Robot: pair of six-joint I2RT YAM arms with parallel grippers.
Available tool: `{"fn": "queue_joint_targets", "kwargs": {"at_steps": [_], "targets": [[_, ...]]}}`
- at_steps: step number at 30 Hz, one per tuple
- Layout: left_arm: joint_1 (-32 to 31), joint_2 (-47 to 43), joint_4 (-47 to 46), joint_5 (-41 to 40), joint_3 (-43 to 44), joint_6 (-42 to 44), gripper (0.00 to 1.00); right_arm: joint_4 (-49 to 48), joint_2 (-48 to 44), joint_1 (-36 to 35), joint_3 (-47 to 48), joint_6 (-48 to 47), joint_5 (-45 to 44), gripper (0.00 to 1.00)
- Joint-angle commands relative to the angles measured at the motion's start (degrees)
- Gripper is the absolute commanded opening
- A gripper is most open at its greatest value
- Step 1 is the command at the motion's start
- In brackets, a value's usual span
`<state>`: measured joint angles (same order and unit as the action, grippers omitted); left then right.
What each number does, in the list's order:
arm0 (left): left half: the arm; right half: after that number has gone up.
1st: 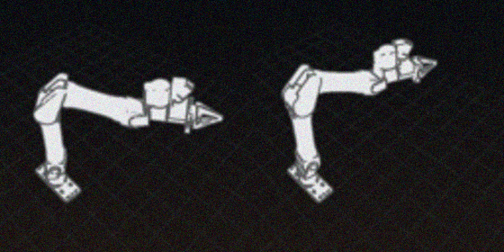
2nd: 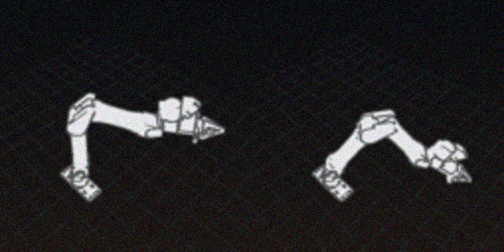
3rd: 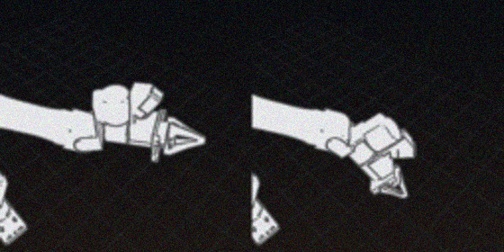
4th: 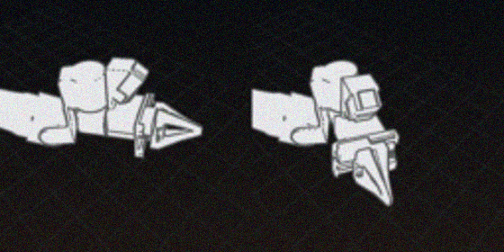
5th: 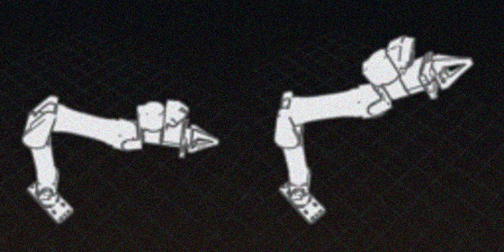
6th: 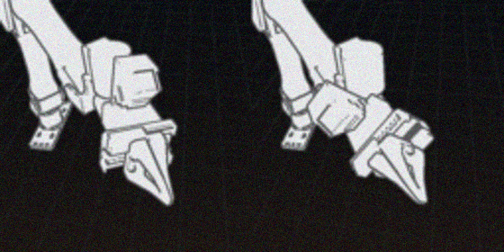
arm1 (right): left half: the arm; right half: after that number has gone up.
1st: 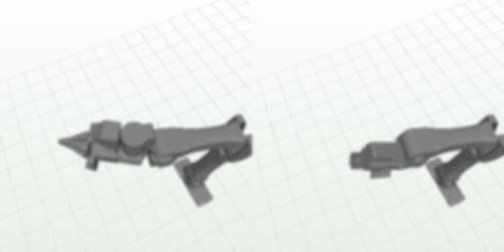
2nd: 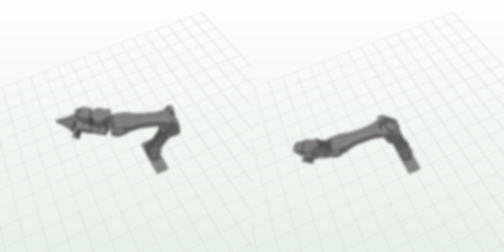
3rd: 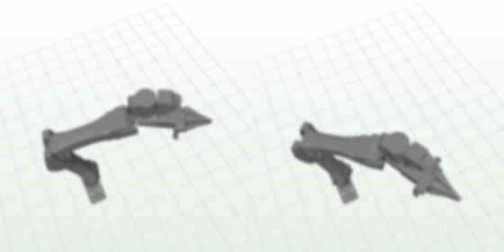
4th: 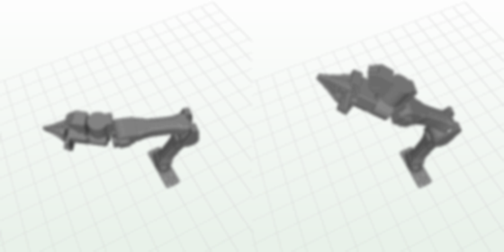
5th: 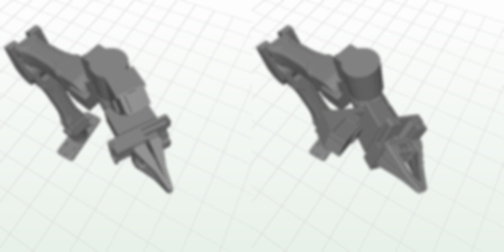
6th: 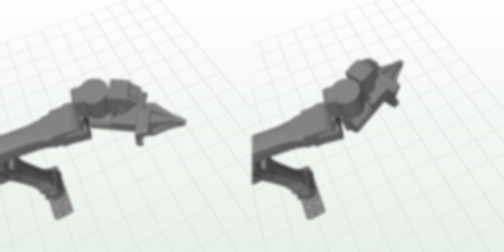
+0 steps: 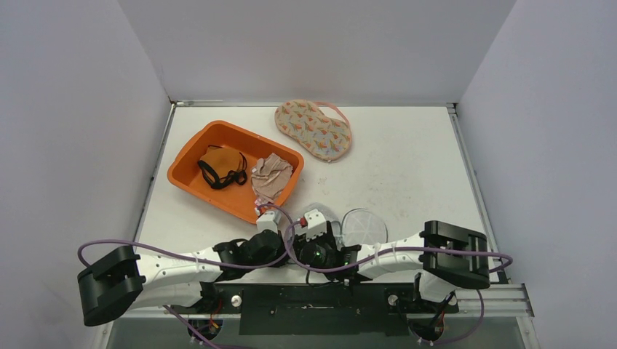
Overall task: Unzip the laundry bag and remove the bra
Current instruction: Pick up the bra from the laundry bag.
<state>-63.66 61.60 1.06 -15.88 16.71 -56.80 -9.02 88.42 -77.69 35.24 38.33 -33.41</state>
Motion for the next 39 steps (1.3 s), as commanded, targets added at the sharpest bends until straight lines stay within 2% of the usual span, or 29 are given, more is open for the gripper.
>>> {"fn": "queue_joint_targets", "kwargs": {"at_steps": [1,7,11,19,21,23,27,29,39], "targets": [[-0.16,-1.35,1.28,-0.14,-0.80,-0.16,0.00,-0.31,3.84,-0.22,2.53,2.44,-4.31,0.64],[-0.23,-2.74,1.81,-0.07,-1.18,-0.16,0.00,4.29,7.56,-0.15,3.14,7.76,-7.74,0.45],[-0.17,-4.29,2.46,-0.51,-1.37,-0.27,0.00,6.10,8.46,-0.09,2.66,9.85,-8.16,0.35],[-0.19,-5.30,5.17,-2.23,-1.06,-0.58,0.00,7.43,-0.31,-0.18,-2.23,11.99,-8.16,0.16],[-0.09,-5.11,5.52,-2.40,-0.98,-0.68,0.00,7.03,-2.79,-0.14,-3.42,10.98,-7.67,0.15],[-0.09,-4.93,5.47,-2.37,-0.89,-0.81,0.00,4.86,-5.17,-0.29,-4.80,8.81,-5.59,0.18],[-0.10,-4.55,4.67,-2.23,-0.48,-0.78,0.00,-0.67,-7.62,-0.94,-5.41,3.93,-1.09,0.44],[-0.08,-4.33,4.55,-2.16,-0.12,-0.61,0.00,-1.61,-7.58,-1.96,-4.68,2.62,-1.17,0.52],[-0.18,-4.30,4.15,-1.26,-0.33,-0.51,0.00,-4.31,-3.30,-3.06,-1.05,0.57,-2.50,0.70]]}}
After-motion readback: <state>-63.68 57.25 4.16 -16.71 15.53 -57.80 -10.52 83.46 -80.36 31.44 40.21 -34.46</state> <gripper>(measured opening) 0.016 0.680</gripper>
